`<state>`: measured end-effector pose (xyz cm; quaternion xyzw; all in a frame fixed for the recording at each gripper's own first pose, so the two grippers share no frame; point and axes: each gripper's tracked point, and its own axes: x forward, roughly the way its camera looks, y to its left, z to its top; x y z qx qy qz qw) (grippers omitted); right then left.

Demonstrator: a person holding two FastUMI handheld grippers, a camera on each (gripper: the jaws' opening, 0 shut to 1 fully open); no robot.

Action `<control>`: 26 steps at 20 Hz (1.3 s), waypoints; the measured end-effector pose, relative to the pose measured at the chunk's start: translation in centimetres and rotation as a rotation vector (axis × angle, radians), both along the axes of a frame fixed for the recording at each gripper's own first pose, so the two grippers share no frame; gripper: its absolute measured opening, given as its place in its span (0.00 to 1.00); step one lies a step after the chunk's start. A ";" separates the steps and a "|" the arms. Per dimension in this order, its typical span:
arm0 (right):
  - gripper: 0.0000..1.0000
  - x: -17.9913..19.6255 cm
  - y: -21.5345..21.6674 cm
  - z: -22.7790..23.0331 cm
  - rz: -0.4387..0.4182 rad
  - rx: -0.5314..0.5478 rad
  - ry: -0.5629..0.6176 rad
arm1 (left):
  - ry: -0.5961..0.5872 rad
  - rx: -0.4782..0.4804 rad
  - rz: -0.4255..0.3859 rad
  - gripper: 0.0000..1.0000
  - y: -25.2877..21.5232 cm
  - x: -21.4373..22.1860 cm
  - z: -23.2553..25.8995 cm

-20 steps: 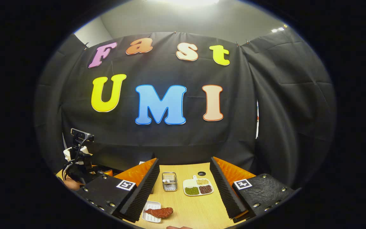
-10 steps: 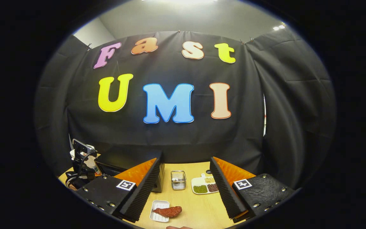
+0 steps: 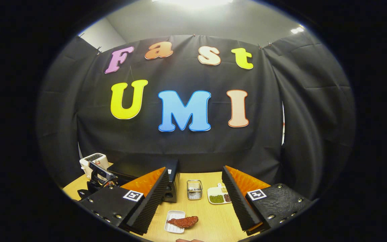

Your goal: Open the electric oven with the left hand, put the food in, and close the electric oven.

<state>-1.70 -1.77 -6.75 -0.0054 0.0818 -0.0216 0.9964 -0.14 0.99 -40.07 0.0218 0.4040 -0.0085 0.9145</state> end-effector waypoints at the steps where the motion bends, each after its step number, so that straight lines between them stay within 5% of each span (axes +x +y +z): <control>1: 0.97 -0.1 -0.1 -0.2 -0.003 0.003 0.006 | 0.028 0.003 -0.005 1.00 0.2 -0.6 -0.8; 9: 0.96 0.1 -0.3 -2.3 0.009 0.050 0.054 | -0.121 -0.002 0.049 0.98 2.0 1.7 5.7; 14: 0.96 0.9 -0.3 -7.0 0.068 0.107 0.180 | -0.302 -0.033 0.098 1.00 2.9 3.6 15.4; 16: 0.97 1.4 -0.7 -9.4 0.089 0.150 0.242 | -0.381 -0.042 0.146 0.92 3.7 3.9 19.9; 17: 0.97 1.8 -0.8 -10.7 0.090 0.185 0.279 | -0.426 -0.054 0.173 1.00 4.2 4.2 22.4; 19: 0.97 1.9 -1.1 -13.8 0.089 0.248 0.353 | -0.508 -0.074 0.212 1.00 4.8 4.3 27.0; 21: 0.98 1.9 -1.1 -16.7 0.101 0.290 0.414 | -0.582 -0.055 0.239 0.92 6.1 4.2 31.5; 22: 0.99 1.7 -1.3 -17.9 0.111 0.294 0.439 | -0.616 -0.030 0.254 1.00 6.9 4.1 33.6; 26: 0.97 1.0 -0.8 -23.2 0.179 0.335 0.534 | -0.752 0.003 0.293 0.98 8.4 3.7 41.7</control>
